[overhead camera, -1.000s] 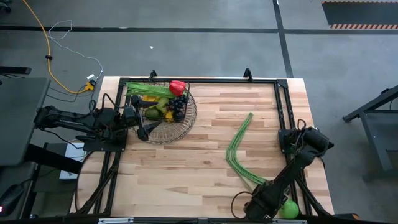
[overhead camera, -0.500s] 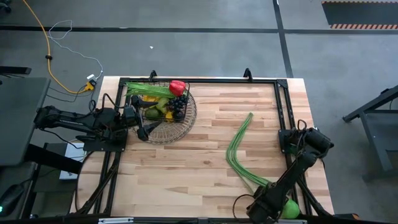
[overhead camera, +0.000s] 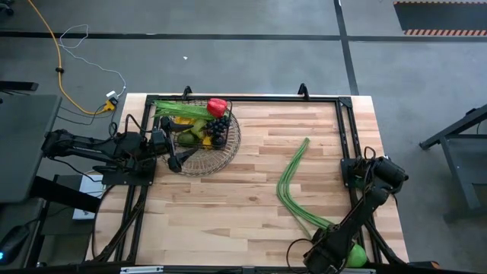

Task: Build produce basket
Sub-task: Put the green apple into the wire basket

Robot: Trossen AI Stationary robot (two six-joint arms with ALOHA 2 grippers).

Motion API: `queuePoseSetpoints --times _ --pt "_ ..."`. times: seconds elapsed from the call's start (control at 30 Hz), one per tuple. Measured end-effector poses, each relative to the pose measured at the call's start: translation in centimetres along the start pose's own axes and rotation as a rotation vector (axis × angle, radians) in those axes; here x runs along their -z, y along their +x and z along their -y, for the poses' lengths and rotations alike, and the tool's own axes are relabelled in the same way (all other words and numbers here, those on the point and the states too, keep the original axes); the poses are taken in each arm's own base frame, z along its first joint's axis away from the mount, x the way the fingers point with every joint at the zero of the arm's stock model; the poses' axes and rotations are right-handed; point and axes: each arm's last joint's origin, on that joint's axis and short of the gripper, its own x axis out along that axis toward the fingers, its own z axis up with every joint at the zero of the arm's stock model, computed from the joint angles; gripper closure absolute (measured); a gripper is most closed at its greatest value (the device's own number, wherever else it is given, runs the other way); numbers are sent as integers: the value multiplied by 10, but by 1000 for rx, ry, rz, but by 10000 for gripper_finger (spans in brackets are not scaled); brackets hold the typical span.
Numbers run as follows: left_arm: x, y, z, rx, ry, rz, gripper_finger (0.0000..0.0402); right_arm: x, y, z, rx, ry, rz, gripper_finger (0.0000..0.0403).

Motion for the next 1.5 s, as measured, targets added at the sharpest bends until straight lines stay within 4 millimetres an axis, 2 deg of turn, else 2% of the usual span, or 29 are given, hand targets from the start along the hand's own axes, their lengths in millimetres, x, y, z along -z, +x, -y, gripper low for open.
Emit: queuePoseSetpoints --times 0.73,1.27,1.37,1.5 --pt "0 0 0 -2 7 1 2 0 0 0 0 -14 -3 395" --pt "0 0 0 -2 0 0 2 -6 -4 -1 -18 -156 -13 401" --pt "0 0 0 -2 -1 1 2 -8 -14 -1 -35 -194 -15 401" --pt "0 0 0 -2 -2 2 2 -2 -39 4 -61 -222 5 402"
